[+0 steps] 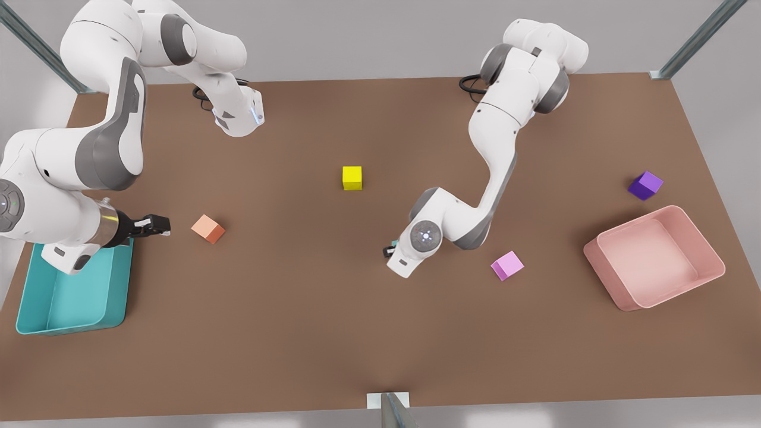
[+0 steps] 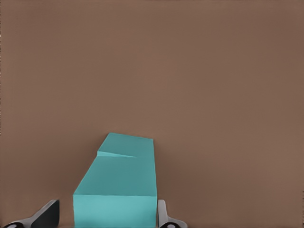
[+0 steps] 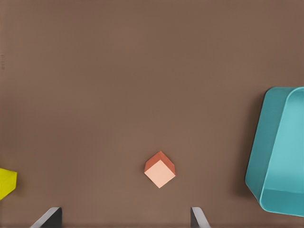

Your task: Stack the two blue cubes on top of each other

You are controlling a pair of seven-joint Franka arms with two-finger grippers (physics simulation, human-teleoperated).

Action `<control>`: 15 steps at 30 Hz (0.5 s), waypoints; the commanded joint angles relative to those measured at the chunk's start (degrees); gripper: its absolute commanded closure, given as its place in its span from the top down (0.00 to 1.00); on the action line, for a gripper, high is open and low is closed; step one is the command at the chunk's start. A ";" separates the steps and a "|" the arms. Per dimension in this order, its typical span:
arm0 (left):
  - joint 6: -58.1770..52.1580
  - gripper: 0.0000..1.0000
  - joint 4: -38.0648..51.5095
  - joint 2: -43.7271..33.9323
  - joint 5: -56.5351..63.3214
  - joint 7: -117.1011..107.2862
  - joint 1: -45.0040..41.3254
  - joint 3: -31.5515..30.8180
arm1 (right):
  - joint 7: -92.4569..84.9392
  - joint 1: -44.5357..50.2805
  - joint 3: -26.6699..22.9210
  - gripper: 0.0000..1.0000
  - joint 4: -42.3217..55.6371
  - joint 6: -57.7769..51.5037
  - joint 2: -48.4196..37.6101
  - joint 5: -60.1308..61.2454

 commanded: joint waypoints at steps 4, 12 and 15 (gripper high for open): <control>-0.61 1.00 0.38 -0.22 -0.15 -2.94 -0.03 -0.22 | 0.87 -0.02 -0.01 1.00 0.03 -0.01 -0.08 0.03; -0.69 1.00 0.55 -0.22 -0.15 -2.94 0.06 -0.22 | 0.96 -0.11 -0.01 1.00 0.11 -0.01 -0.08 -0.06; -1.40 1.00 0.56 -1.28 -0.15 -2.85 0.06 -0.13 | 0.43 -0.20 -0.27 1.00 0.29 -0.01 -0.08 -0.15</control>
